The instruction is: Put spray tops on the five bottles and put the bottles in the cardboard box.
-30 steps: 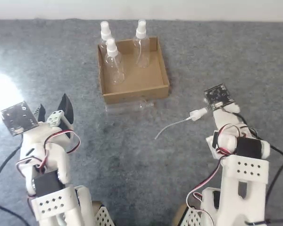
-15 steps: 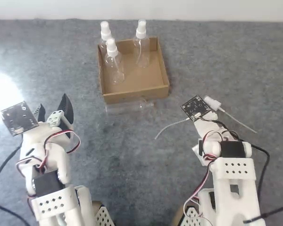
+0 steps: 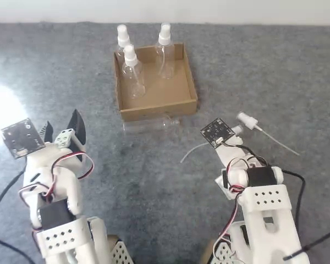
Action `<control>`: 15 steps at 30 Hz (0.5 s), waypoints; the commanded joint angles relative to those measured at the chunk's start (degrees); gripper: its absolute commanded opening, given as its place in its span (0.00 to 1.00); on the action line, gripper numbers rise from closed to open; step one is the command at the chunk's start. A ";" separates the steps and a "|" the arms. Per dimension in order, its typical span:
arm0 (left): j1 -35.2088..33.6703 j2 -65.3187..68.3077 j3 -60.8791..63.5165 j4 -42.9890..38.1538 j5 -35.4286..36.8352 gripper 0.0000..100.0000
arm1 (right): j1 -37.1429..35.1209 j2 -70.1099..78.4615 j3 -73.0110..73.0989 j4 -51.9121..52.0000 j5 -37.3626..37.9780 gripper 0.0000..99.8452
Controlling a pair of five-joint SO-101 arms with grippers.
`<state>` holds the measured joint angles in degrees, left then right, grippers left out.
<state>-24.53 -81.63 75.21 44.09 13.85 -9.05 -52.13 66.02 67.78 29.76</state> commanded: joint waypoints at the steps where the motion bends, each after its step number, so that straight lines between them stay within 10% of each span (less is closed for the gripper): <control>1: -0.26 -0.70 -0.66 -1.41 0.26 0.23 | -0.40 -0.66 -0.88 2.07 -0.44 0.34; 15: -0.26 -0.70 -0.66 -1.41 0.26 0.23 | -0.40 -0.31 -11.34 11.56 -0.44 0.32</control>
<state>-24.53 -81.63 75.21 44.09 13.85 -9.05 -52.13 61.45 76.04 29.67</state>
